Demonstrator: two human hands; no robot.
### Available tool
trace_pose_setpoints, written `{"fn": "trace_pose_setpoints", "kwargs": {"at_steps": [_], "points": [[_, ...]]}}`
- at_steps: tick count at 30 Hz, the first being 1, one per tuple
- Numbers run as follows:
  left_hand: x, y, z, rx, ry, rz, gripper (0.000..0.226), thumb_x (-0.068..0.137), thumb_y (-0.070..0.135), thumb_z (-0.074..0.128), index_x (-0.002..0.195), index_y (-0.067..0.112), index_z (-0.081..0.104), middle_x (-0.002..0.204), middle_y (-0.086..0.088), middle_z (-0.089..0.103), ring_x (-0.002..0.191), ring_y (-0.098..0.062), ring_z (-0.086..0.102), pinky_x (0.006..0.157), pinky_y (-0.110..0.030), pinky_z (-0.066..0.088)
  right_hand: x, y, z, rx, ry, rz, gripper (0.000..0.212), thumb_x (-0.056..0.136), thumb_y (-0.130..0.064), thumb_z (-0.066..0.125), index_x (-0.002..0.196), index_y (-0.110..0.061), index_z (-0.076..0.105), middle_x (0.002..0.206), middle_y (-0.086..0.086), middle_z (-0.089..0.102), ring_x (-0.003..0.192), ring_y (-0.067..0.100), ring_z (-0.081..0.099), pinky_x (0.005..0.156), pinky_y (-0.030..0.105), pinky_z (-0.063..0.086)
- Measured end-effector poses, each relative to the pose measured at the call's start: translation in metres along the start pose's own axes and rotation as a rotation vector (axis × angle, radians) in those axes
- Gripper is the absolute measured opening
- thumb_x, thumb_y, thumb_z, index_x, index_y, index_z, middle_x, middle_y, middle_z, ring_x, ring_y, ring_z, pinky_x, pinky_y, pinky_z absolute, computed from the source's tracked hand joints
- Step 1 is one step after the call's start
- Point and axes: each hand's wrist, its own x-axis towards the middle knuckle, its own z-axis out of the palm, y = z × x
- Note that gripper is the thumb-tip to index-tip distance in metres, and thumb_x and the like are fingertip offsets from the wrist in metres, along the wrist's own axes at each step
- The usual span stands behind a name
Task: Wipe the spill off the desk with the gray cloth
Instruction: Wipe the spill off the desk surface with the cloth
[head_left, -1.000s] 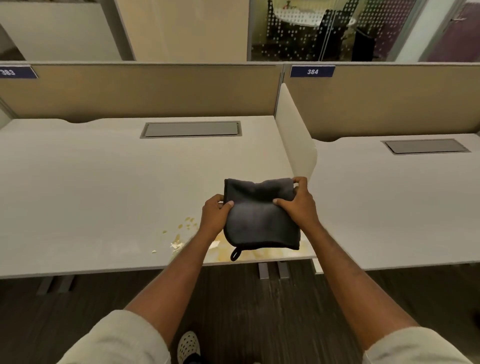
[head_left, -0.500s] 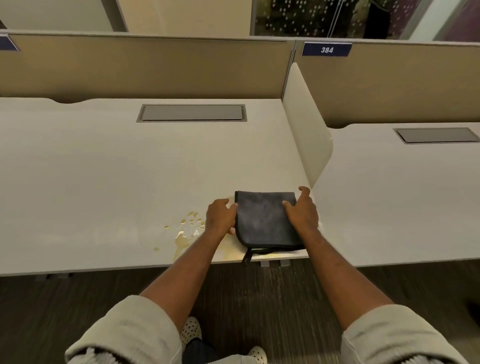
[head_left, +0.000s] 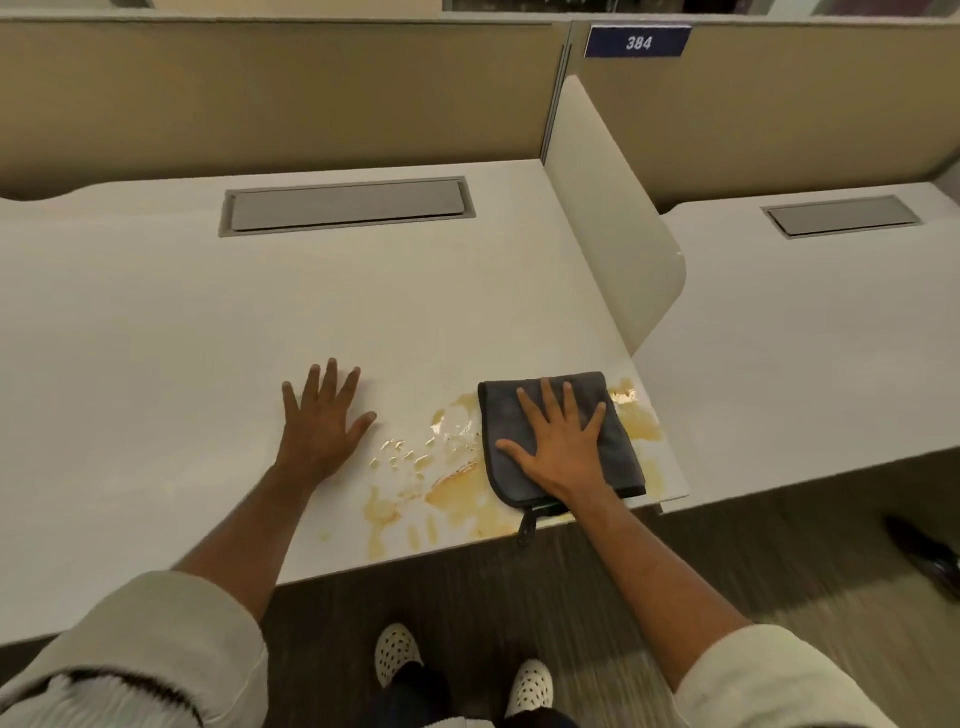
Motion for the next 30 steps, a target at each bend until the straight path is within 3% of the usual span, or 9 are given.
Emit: {"fn": "trace_pose_setpoints", "kwargs": {"at_steps": [2,6,14,17,21,25,30], "points": [[0.003,-0.011,0.002,0.012,-0.034,0.029,0.101,0.086,0.079,-0.011,0.159,0.020,0.027,0.168,-0.014,0.018,0.155,-0.037,0.018,0.119,-0.067,0.006,-0.001,0.003,0.003,-0.014,0.001,-0.011,0.090,0.086,-0.087,0.013,0.158,-0.041,-0.015,0.169,0.000,-0.018,0.156,0.031,-0.017,0.114,0.075,-0.008],[0.004,-0.019,0.015,0.015,-0.055,0.043,0.084,0.091,0.073,0.006,0.161,0.028,0.019,0.171,-0.007,0.006,0.158,-0.031,0.009,0.120,-0.067,0.005,0.000,0.012,0.009,-0.047,0.004,-0.039,0.087,0.085,-0.087,0.007,0.156,-0.044,-0.020,0.169,-0.003,-0.022,0.155,0.030,-0.018,0.111,0.079,-0.005],[0.009,-0.027,0.030,-0.011,-0.014,0.020,0.068,0.099,0.062,0.012,0.161,0.035,0.016,0.171,0.000,0.006,0.159,-0.024,0.005,0.123,-0.061,0.003,0.031,0.006,0.018,-0.059,0.076,0.021,0.062,0.100,-0.064,0.014,0.155,-0.051,-0.012,0.172,-0.001,-0.006,0.157,0.032,-0.007,0.109,0.082,0.004],[0.008,-0.027,0.030,-0.031,0.019,0.026,0.064,0.101,0.056,0.013,0.160,0.034,0.021,0.171,0.001,0.010,0.158,-0.024,0.008,0.123,-0.060,0.003,0.058,-0.020,0.015,-0.026,0.057,0.018,0.061,0.100,-0.066,0.012,0.154,-0.053,-0.012,0.172,0.001,-0.005,0.157,0.035,-0.007,0.109,0.083,0.003],[0.007,-0.028,0.031,-0.076,0.054,0.024,0.059,0.103,0.045,0.015,0.159,0.031,0.026,0.170,0.001,0.015,0.158,-0.022,0.011,0.124,-0.058,0.005,0.063,-0.068,0.019,-0.008,0.040,-0.119,0.075,0.089,-0.084,0.009,0.155,-0.053,-0.008,0.171,0.003,-0.008,0.155,0.039,-0.012,0.108,0.080,-0.011],[0.006,-0.029,0.029,-0.147,0.071,0.018,0.060,0.102,0.041,0.015,0.159,0.029,0.029,0.170,0.003,0.016,0.158,-0.020,0.011,0.125,-0.056,0.003,0.021,-0.083,0.039,-0.016,0.104,-0.310,0.068,0.097,-0.067,0.028,0.158,-0.050,0.002,0.172,0.003,0.000,0.157,0.036,-0.003,0.109,0.081,0.000],[0.005,-0.030,0.032,-0.177,0.087,0.014,0.057,0.103,0.039,0.017,0.157,0.031,0.032,0.169,0.005,0.018,0.158,-0.018,0.011,0.125,-0.054,0.003,-0.011,-0.025,0.041,-0.021,0.122,-0.386,0.064,0.097,-0.052,0.038,0.157,-0.051,0.016,0.171,-0.006,0.013,0.158,0.025,0.007,0.114,0.076,0.008]]}}
